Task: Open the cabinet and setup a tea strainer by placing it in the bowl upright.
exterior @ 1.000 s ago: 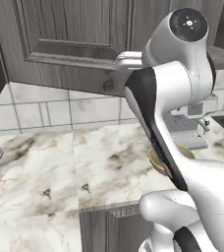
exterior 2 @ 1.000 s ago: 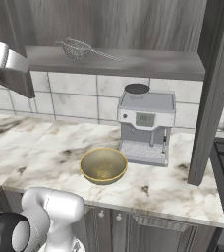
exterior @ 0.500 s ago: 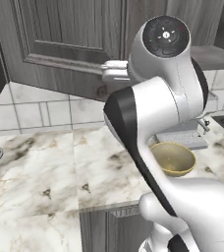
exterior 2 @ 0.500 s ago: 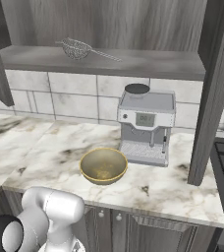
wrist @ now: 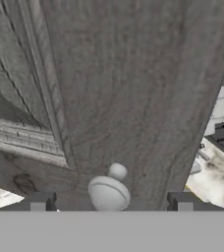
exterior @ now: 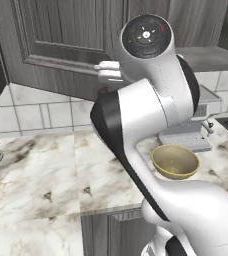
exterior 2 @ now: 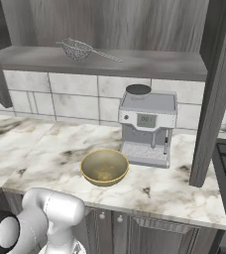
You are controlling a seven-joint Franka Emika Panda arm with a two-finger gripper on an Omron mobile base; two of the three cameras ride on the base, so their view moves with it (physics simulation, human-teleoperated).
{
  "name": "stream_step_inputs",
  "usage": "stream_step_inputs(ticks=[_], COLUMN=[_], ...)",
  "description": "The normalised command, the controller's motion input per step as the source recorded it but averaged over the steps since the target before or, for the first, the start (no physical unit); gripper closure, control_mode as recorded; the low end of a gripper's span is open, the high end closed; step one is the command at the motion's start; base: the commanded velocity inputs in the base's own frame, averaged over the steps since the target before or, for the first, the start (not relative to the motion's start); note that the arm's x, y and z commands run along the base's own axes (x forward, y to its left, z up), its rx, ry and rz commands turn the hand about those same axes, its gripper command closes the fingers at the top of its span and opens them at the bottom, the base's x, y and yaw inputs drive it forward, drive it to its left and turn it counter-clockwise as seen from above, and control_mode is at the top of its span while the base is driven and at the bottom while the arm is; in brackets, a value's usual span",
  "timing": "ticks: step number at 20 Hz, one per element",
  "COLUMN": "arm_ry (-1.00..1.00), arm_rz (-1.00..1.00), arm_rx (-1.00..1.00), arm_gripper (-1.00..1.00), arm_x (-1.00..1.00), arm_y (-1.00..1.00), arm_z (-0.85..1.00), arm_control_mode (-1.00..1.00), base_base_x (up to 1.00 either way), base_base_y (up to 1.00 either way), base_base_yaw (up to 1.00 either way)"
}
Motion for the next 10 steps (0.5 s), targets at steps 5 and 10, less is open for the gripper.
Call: stream_step_inputs(ticks=[5,10], arm_ry=[0.0,-0.01], arm_rz=[-0.02,0.1], arm_rx=[0.08,0.33], arm_gripper=[-1.0,-1.0], arm_x=[-0.66,-0.85], arm_y=[-0.13,-0.59], arm_z=[0.08,0.06], arm_control_mode=[-1.0,-1.0], base_base_x=[0.0,0.0], base_base_y=[0.0,0.0], base_base_yaw=[0.0,0.0])
